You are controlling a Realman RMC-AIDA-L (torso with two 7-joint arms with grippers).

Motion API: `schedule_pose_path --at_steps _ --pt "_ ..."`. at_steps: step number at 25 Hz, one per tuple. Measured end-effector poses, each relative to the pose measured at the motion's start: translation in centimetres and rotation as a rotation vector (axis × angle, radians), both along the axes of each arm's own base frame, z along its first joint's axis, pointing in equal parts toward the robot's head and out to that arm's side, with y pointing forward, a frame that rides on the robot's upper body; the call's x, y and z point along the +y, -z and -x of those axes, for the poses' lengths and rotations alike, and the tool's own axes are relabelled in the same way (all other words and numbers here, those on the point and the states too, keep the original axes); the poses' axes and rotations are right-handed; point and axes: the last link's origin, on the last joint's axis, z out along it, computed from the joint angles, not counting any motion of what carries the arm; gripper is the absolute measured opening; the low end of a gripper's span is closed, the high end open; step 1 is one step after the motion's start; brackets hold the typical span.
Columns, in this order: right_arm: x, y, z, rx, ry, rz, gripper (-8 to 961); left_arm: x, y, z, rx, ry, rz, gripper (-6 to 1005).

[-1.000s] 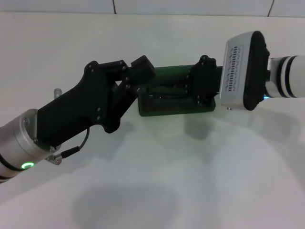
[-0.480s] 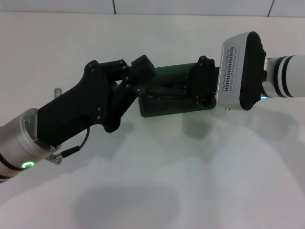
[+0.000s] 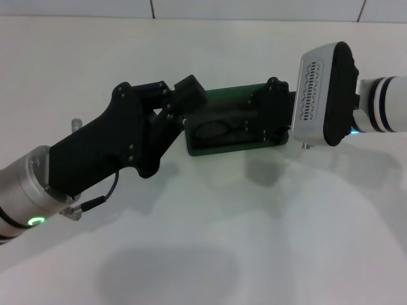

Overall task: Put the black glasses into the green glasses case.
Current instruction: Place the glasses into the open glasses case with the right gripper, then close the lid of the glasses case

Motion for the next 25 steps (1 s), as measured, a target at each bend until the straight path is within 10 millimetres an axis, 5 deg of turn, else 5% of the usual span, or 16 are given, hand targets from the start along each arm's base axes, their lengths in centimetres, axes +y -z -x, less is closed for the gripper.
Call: schedule_pose_path --at_steps 9,18,22,25 --pt "-2.9 -1.0 -0.5 0.169 0.129 0.044 185 1.1 -1.0 0.2 0.03 -0.001 0.004 41" --pt "-8.3 -2.8 -2.5 0.489 0.299 0.363 182 10.8 -5.5 -2.6 0.304 -0.022 0.058 42" --pt "-9.5 -3.4 -4.3 0.573 0.342 0.405 181 13.7 -4.3 -4.9 0.519 -0.034 0.178 74" --pt "-10.2 -4.7 -6.2 0.629 0.391 0.391 182 15.6 -0.9 -6.5 0.696 -0.083 0.212 121"
